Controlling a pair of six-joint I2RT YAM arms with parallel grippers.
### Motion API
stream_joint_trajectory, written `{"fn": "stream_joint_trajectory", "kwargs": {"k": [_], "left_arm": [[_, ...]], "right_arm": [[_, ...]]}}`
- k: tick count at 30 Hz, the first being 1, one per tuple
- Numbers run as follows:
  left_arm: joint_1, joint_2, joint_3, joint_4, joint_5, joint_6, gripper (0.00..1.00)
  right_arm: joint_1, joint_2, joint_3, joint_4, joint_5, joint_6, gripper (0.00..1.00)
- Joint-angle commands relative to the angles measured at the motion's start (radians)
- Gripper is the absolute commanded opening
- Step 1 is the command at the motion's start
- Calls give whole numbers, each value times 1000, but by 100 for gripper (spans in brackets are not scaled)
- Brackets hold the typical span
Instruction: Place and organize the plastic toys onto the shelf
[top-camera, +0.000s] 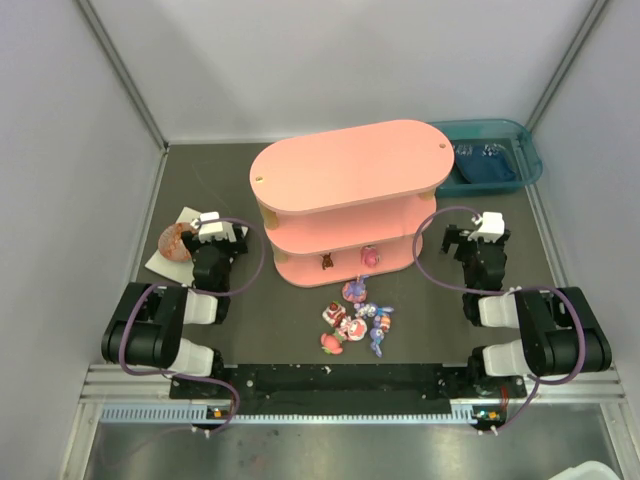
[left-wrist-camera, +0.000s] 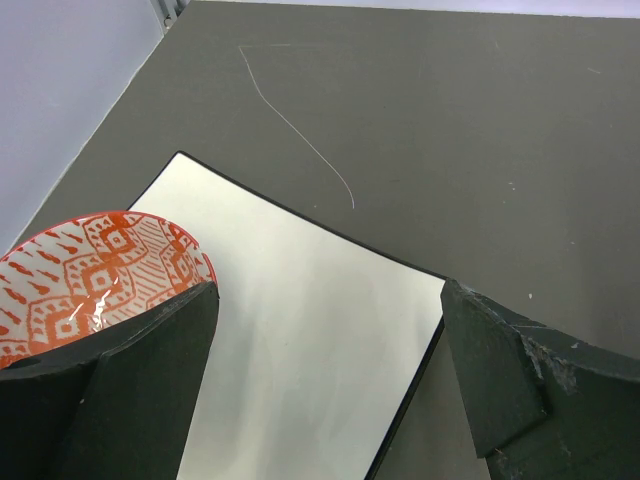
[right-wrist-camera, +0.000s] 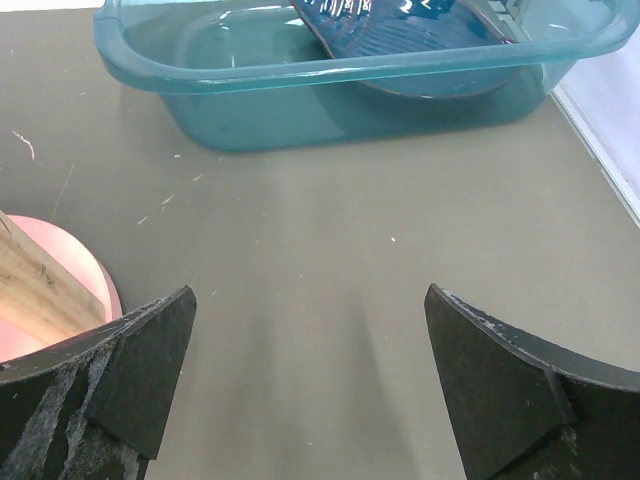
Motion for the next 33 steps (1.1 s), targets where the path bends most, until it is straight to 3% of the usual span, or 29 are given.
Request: {"fn": "stream_joint_trajectory", "kwargs": {"k": [1, 25, 29, 31, 33], "left_arm": [[0, -16, 24, 34, -2, -4, 99], [2, -22, 21, 46, -10, -4, 99], [0, -103, 15, -63, -13, -34, 99], [-3, -129, -2, 15, -82, -4, 99], [-4, -194, 44, -195, -156, -66, 99]], "right_arm": [[-11, -6, 20, 28, -8, 0, 99], [-17, -7, 29, 6, -14, 6, 99], [-23, -8, 25, 14, -26, 10, 99], [-23, -9, 25, 19, 26, 13, 99], [-21, -50, 26, -15, 109, 60, 99]]}}
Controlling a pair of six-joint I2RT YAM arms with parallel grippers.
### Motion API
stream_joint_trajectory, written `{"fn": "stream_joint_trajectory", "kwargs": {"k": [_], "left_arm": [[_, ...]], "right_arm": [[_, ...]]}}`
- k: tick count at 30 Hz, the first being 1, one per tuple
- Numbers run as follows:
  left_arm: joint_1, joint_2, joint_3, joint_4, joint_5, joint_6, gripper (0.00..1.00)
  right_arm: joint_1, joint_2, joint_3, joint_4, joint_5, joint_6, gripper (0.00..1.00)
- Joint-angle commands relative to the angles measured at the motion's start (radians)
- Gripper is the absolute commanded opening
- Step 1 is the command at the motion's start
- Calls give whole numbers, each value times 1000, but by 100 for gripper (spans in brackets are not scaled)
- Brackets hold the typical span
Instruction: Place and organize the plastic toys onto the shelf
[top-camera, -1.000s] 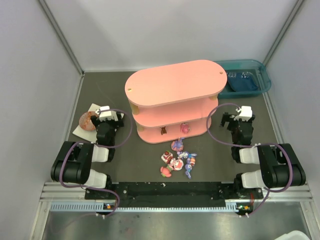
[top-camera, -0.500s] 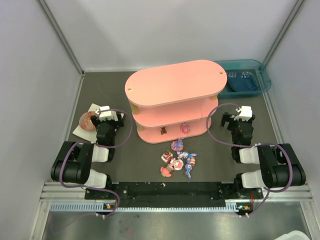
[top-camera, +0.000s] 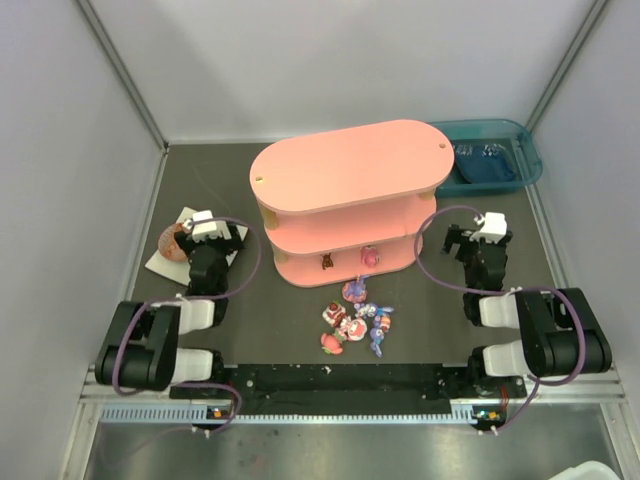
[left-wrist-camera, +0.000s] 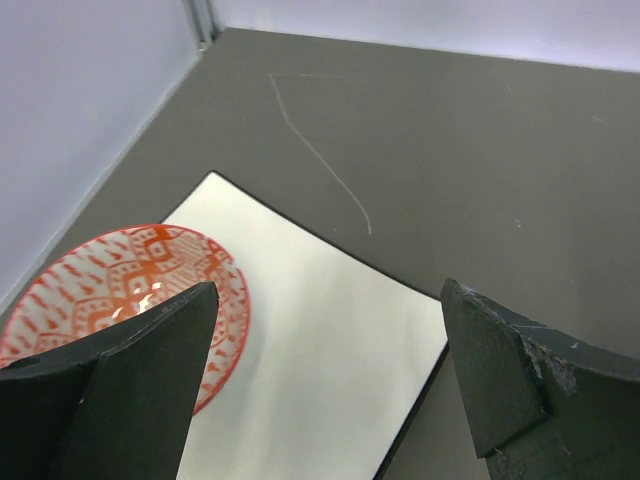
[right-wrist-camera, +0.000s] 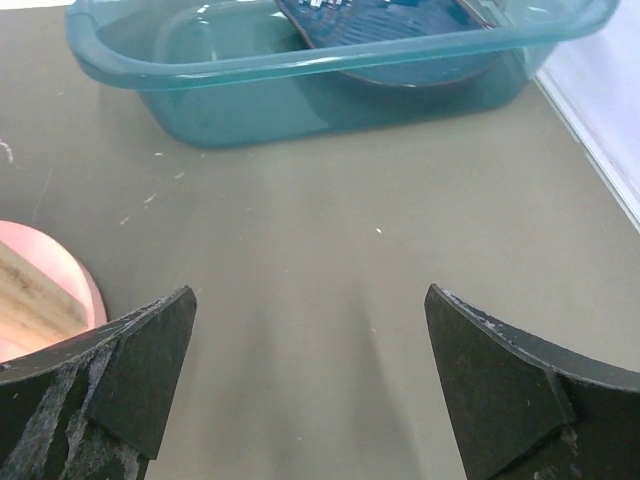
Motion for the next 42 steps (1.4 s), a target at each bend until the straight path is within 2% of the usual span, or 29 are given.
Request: {"fn": "stream_joint_trajectory", "kwargs": {"k": [1, 2, 3, 4, 6, 7, 8, 10, 11, 12, 14, 18, 21, 24, 28, 31, 34, 36, 37, 38, 42], "left_arm": [[-4, -148, 66, -200, -158, -63, 99], [-3, -173, 101, -254, -205, -84, 99], [-3, -193, 116, -306, -245, -173, 99], [-3, -225, 132, -398, -262, -206, 99], [-3, -246, 159, -436, -244, -218, 99], [-3, -266, 176, -475, -232, -218, 99], [-3, -282, 185, -511, -226, -227, 99], [-4, -328, 214, -589, -242, -288, 99], [-6, -345, 225, -688, -261, -314, 99], [-6, -364, 236, -744, -326, -392, 99], [-4, -429, 251, -859, -357, -448, 99], [-4, -541, 231, -946, -347, -543, 99], [-4, -601, 227, -991, -246, -539, 99], [-6, -638, 230, -1035, -129, -545, 99], [-10, -716, 235, -1224, -40, -655, 99], [-58, -801, 201, -1270, -38, -698, 99], [-134, -883, 160, -1313, -51, -732, 99], [-228, -903, 141, -1327, -57, -755, 99], [-271, -908, 129, -1336, -93, -766, 99], [-364, -909, 123, -1344, -124, -776, 99], [-565, -921, 107, -1390, -224, -870, 99]], "right_arm": [[-12, -72, 28, -45, 123, 66, 99], [-5, -94, 33, -56, 153, 55, 99], [2, -114, 46, -107, 187, 64, 99], [8, -140, 89, -239, 233, 73, 99], [8, -207, 144, -378, 291, 126, 99], [8, -227, 202, -461, 372, 162, 99], [8, -244, 233, -615, 421, 304, 99], [5, -282, 328, -797, 486, 444, 99], [8, -290, 354, -927, 486, 531, 99], [8, -295, 374, -963, 471, 557, 99], [6, -304, 401, -1023, 419, 610, 99], [6, -332, 405, -1075, 298, 643, 99], [6, -364, 388, -1077, 218, 667, 99], [6, -396, 390, -1172, 155, 704, 99], [12, -445, 382, -1273, 157, 747, 99], [61, -493, 384, -1345, 187, 744, 99], [179, -540, 382, -1416, 260, 745, 99], [279, -557, 379, -1471, 304, 771, 99], [313, -577, 373, -1485, 337, 782, 99], [348, -586, 372, -1495, 353, 802, 99], [558, -618, 361, -1589, 426, 854, 98]]}}
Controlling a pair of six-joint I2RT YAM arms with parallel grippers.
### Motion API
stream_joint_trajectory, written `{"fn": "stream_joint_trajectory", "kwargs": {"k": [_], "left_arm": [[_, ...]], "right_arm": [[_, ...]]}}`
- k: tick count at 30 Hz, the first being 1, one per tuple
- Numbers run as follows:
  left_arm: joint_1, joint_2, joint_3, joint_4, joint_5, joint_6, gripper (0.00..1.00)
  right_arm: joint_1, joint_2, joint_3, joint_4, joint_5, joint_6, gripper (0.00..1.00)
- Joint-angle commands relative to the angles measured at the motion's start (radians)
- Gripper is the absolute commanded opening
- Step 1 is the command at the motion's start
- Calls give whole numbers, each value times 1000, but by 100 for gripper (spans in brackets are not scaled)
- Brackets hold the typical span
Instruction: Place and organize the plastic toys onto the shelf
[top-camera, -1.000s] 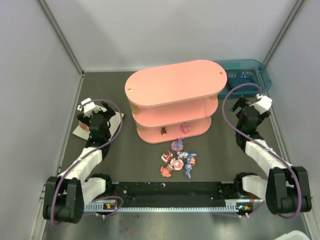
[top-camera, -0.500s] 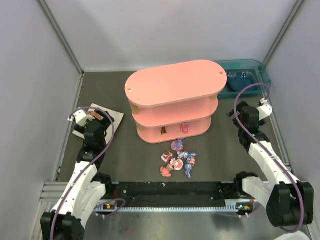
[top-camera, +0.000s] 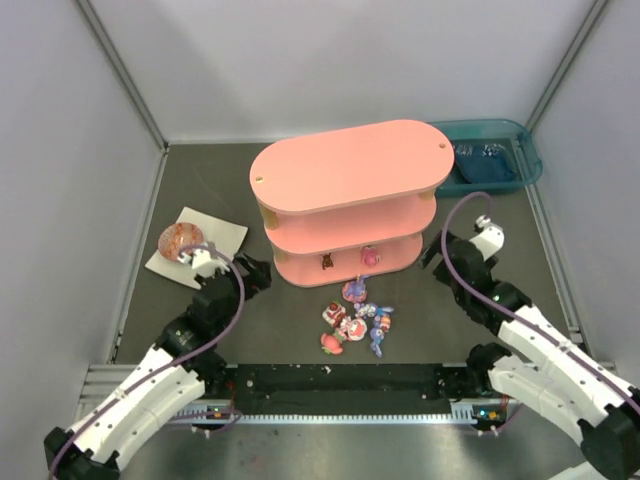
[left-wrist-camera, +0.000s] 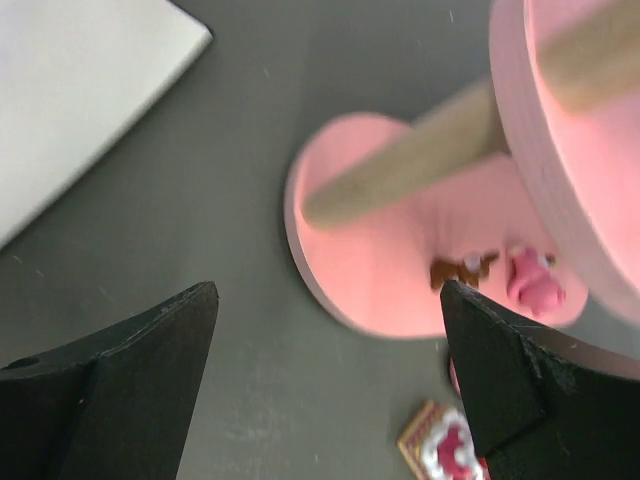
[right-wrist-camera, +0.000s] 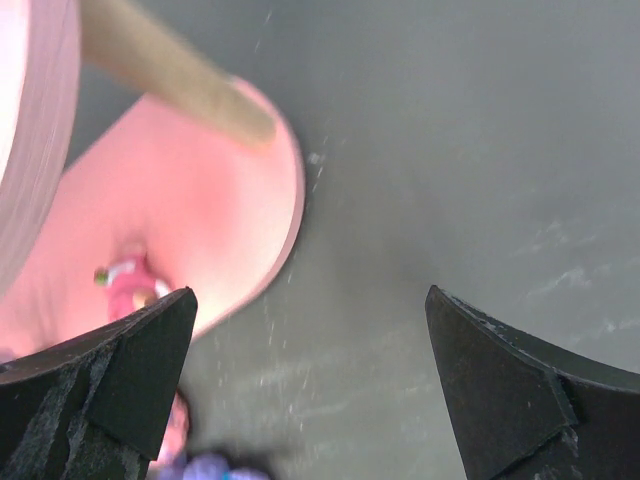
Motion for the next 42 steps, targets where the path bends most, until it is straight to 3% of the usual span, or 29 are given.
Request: {"fn": "stream_joint_trajectory", "kwargs": {"k": [1, 7, 13, 23, 28, 33, 42], "left_arm": [[-177, -19, -16, -69, -138, -116, 99], [-374, 23, -1, -86, -198, -167, 99], [-542, 120, 22, -66, -250, -156, 99], [-553, 198, -1, 150, -120, -6, 99], [-553, 197, -29, 199, -86, 13, 99], [-553, 171, -47, 204, -72, 22, 99], [-553, 145, -52, 207, -86, 66, 99]], "right_arm": [[182, -43, -16, -130, 125, 77, 98], [364, -96, -78, -162, 81, 125, 94], [460, -103, -132, -104, 12, 110, 90], [463, -67, -214, 328, -244, -166, 72], [461, 9, -255, 552, -321, -254, 74], [461, 118, -235, 648, -310, -350, 82], [461, 296, -211, 790, -372, -426, 83]]}}
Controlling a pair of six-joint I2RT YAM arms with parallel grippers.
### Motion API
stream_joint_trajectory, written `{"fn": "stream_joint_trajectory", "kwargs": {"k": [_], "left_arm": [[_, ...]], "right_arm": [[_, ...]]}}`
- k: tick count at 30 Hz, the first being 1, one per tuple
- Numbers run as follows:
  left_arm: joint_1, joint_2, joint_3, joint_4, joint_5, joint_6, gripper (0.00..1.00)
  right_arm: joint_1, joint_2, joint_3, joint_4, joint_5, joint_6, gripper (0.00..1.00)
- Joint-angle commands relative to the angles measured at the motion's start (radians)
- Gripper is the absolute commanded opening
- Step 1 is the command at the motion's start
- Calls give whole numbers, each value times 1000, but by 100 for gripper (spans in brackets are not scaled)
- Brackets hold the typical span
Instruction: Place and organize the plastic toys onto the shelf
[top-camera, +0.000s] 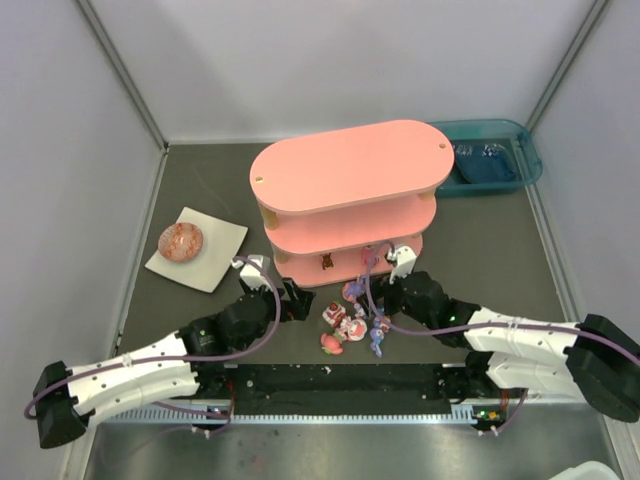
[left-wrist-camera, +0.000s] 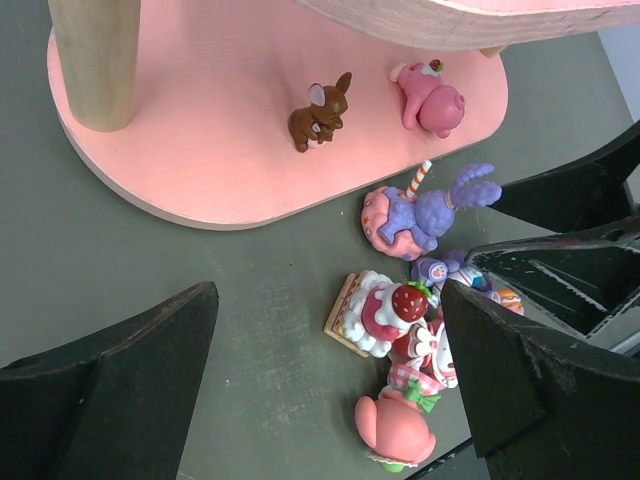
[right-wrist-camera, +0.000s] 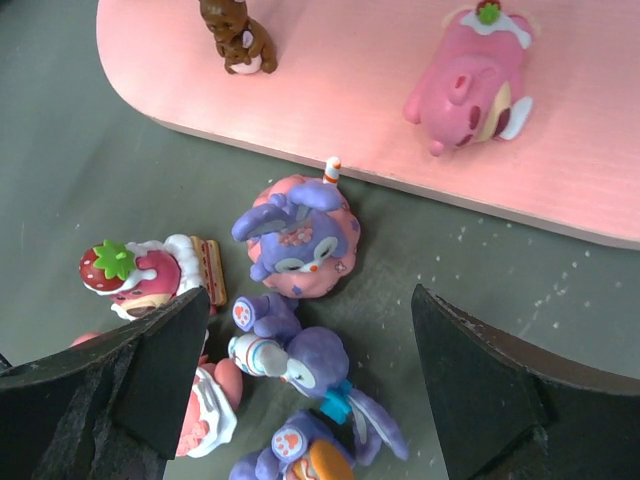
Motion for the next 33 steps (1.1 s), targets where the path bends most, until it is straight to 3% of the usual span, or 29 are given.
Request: {"fn": "stream_joint_trajectory", "kwargs": {"k": [1, 19, 33], "left_arm": [[-5, -15, -7, 46, -9, 30, 99], [-5, -25, -21, 52, -26, 23, 99], [-5, -21, -27, 55, -27, 20, 99]], "right_arm": [[12, 66, 40, 143, -45, -43, 82], [10, 256, 49, 343, -28, -17, 70], [10, 327, 52, 397, -18, -6, 58]]}}
